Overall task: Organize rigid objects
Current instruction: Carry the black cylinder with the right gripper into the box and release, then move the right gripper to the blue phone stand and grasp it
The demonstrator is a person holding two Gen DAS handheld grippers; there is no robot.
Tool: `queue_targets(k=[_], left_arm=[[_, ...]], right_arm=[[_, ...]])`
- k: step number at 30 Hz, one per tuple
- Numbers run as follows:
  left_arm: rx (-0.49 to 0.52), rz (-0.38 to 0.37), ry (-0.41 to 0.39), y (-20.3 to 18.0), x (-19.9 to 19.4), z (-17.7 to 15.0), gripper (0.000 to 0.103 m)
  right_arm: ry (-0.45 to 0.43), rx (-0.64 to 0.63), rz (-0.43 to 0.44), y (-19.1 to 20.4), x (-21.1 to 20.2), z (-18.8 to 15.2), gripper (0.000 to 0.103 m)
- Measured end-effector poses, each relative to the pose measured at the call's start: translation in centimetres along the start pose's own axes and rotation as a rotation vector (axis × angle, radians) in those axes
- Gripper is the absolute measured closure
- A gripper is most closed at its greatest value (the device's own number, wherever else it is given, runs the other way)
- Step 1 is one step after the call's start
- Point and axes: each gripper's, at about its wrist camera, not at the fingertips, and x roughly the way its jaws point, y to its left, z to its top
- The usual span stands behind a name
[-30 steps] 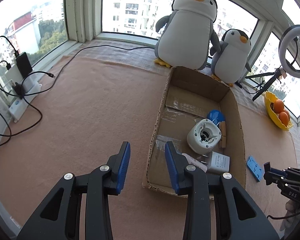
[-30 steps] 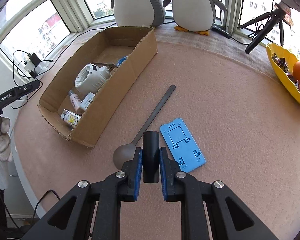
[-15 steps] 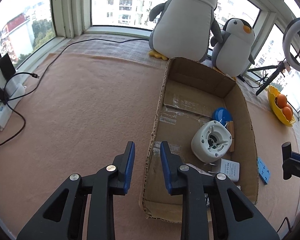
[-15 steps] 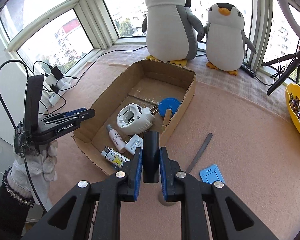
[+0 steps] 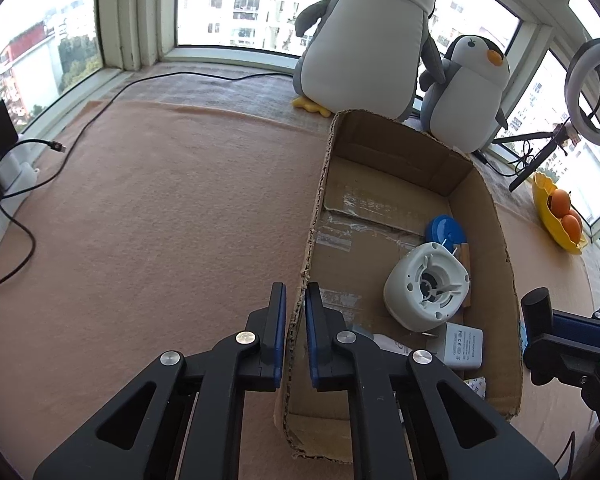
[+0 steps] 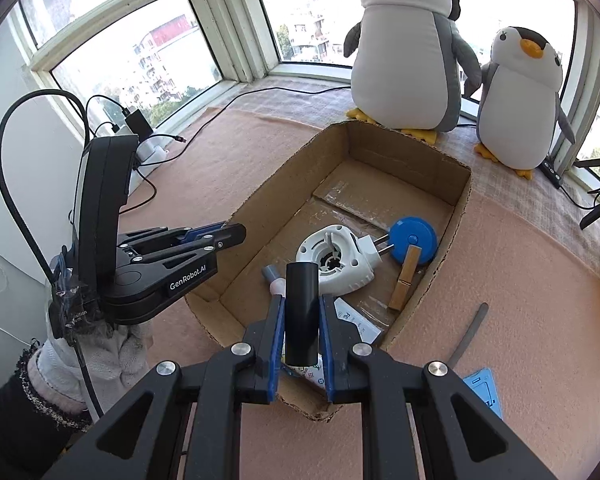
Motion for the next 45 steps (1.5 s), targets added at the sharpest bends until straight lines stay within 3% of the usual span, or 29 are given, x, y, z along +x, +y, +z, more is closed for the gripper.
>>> queue_targets(k=[7, 9, 11, 12, 26, 37, 40, 45], left_arm=[[0.002, -0.003, -0.002, 0.0, 0.1, -0.1, 0.095], [0.001, -0.003, -0.002, 0.0, 0.1, -0.1, 0.095], [0.001, -0.002, -0.002, 0.0, 0.1, -0.1, 0.096], [0.002, -0.002, -0.002, 0.0, 0.1, -0.1, 0.096], [0.008, 0.015, 0.001, -0.2, 0.1, -0.2, 0.095], [-0.007, 0.022, 0.013, -0.1, -0.4, -0.1, 0.095], [-0.005, 0.033, 0.007, -0.2, -0.8, -0.1, 0.083], [-0.015, 0.042, -0.002, -0.2, -1.7, -0.2, 0.083]], right_arm=[[0.016, -0.026, 0.009, 1.2, 1.4, 0.6, 0.088], [0.012, -0.026, 0.003, 1.3, 1.4, 0.6, 0.081], [-0.002, -0.019, 0.005, 1.1, 1.1, 0.5, 0.065], [-0.007, -0.017, 0.002, 1.0, 0.9, 0.5, 0.064], [-0.053, 0.081, -0.005, -2.7, -1.7, -0.4, 0.064], [-0.078, 0.195, -0.041, -7.9, -4.1, -2.2, 0.064], [-0.075, 0.230, -0.055, -9.5, -4.5, -2.9, 0.064], [-0.065, 0.255, -0.083, -11.3, -4.9, -3.9, 0.064]])
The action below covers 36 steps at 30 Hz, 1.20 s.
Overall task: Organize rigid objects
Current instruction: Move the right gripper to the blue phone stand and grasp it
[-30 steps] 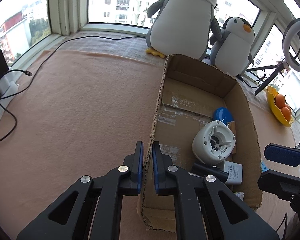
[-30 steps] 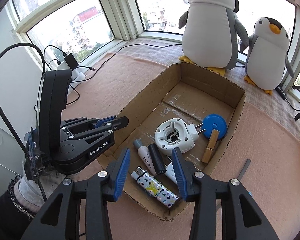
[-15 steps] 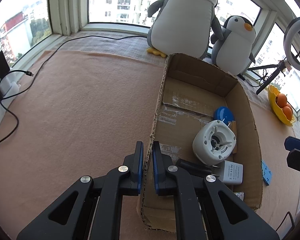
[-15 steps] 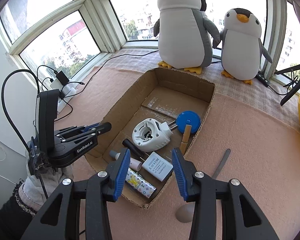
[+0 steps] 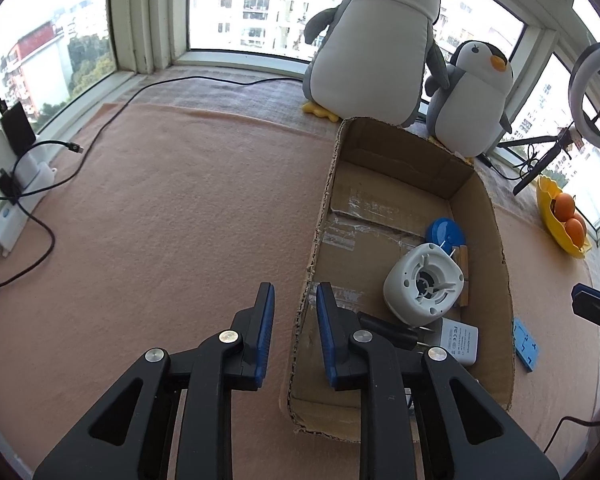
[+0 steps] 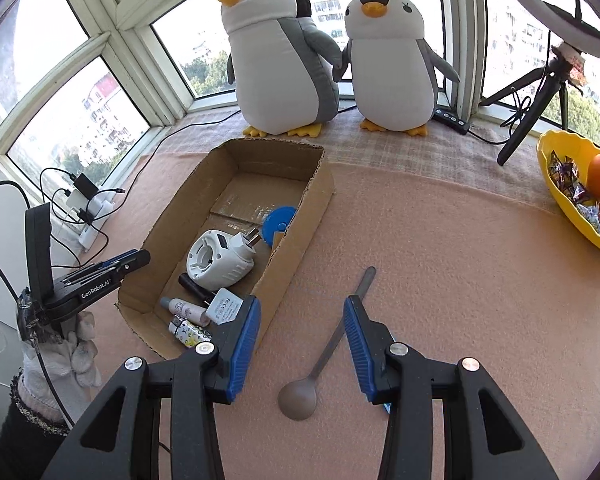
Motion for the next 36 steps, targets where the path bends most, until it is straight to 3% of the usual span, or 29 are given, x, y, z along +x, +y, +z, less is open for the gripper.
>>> queue_targets(k=[8, 22, 36], left_arm=[[-0.025, 0.005, -0.016, 0.4, -1.7, -0.4, 0.083], [-0.091, 0.020, -0.029, 2.0, -4.6, -2.2, 0.083], [-0.135, 0.043, -0.055, 2.6, -6.1, -2.8, 0.083]], right_arm=[[0.040, -0.002, -0.029, -2.4, 0.1, -1.3, 0.064], [0.227, -0.241, -0.099, -3.6, 4.7, -4.9, 0.064], [0.297, -0.372, -0.155, -3.2, 7.0, -5.2, 0.064]])
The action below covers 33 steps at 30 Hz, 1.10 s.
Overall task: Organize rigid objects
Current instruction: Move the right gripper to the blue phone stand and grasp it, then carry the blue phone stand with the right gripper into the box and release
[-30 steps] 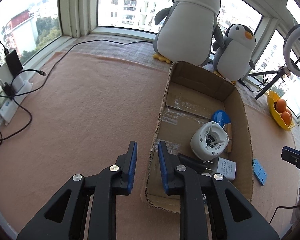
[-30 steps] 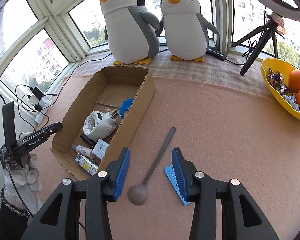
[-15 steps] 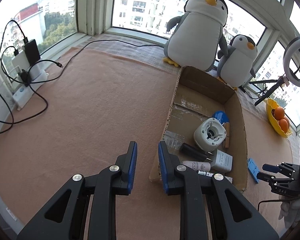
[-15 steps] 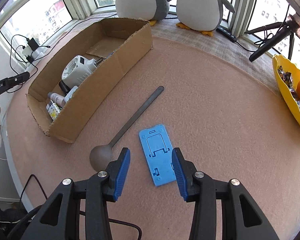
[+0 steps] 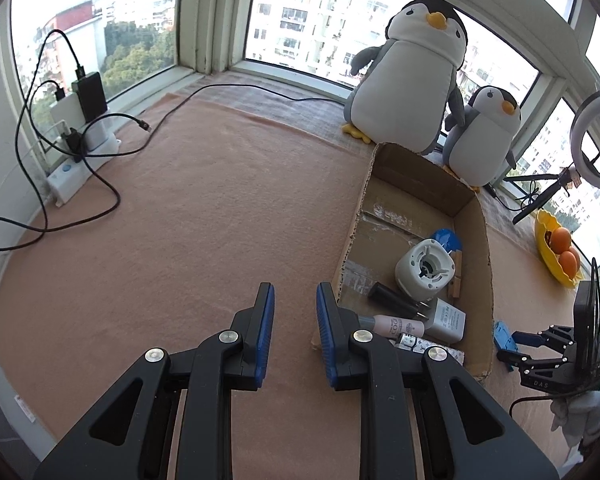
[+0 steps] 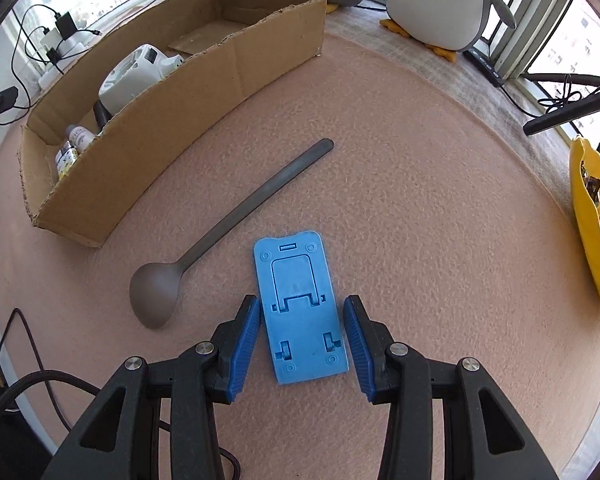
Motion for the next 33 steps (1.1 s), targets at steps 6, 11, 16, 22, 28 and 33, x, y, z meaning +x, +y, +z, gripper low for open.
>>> queue_targets(k=[6, 11, 16, 22, 28, 33], left_arm=[[0.003, 0.000, 0.000, -0.1, -0.1, 0.0, 0.083], [0.011, -0.004, 0.011, -0.3, 0.2, -0.2, 0.083], [0.021, -0.009, 0.020, -0.6, 0.4, -0.4, 0.083], [0.053, -0.019, 0.025, -1.3, 0.8, -0.1, 0.083], [0.070, -0.028, 0.026, -1.9, 1.5, 0.6, 0.083], [0.090, -0.033, 0.033, -2.5, 2.6, 1.1, 0.083]], right_arm=[[0.017, 0.000, 0.025, -0.4, 0.2, 0.5, 0.065], [0.001, 0.031, 0.025, -0.3, 0.0, 0.1, 0.069], [-0.032, 0.112, 0.041, -0.8, -0.8, -0.8, 0.070], [-0.091, 0.190, 0.053, -1.3, -2.7, -1.7, 0.070], [-0.171, 0.217, 0.048, -1.3, -5.6, -0.7, 0.070], [-0.240, 0.204, 0.045, -0.3, -8.1, 0.8, 0.070]])
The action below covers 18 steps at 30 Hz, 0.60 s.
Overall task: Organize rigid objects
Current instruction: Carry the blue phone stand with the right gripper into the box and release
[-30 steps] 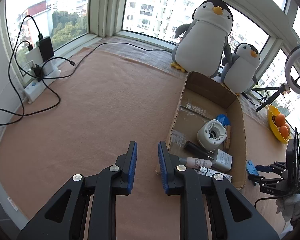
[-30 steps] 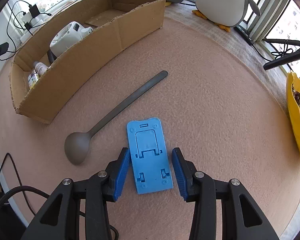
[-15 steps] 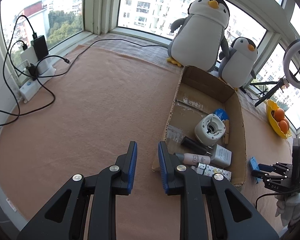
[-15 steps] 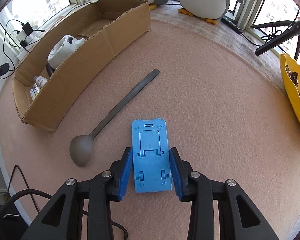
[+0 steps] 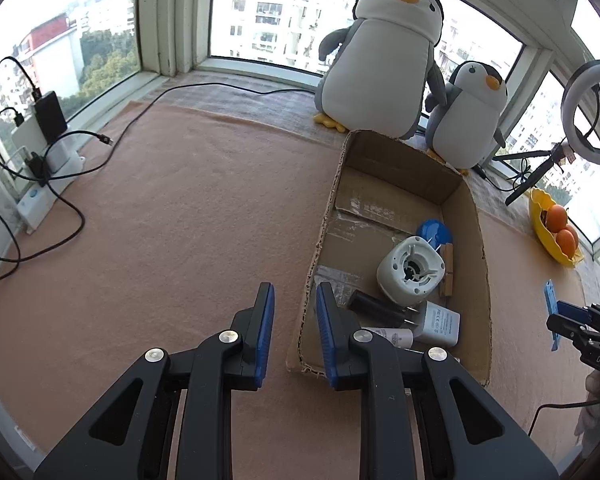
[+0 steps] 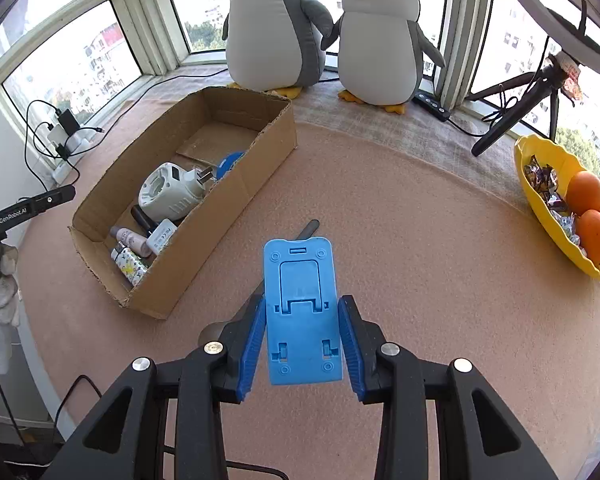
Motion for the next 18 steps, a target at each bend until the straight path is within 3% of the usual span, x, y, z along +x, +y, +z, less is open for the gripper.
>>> queue_targets(k=[5, 8, 18], left_arm=[[0.010, -0.031, 0.025, -0.3, 1.4, 0.4, 0.083], [0.011, -0.038, 0.031, -0.3, 2.0, 0.7, 0.076], [0.037, -0.056, 0.032, -0.8, 3.4, 1.6, 0.076]], right_arm=[[-0.038, -0.013, 0.005, 1.4, -1.0, 1.5, 0.070], [-0.054, -0.013, 0.007, 2.2, -1.4, 2.3, 0.070], [-0.096, -0.013, 0.044, 4.9, -1.3, 5.2, 0.070]])
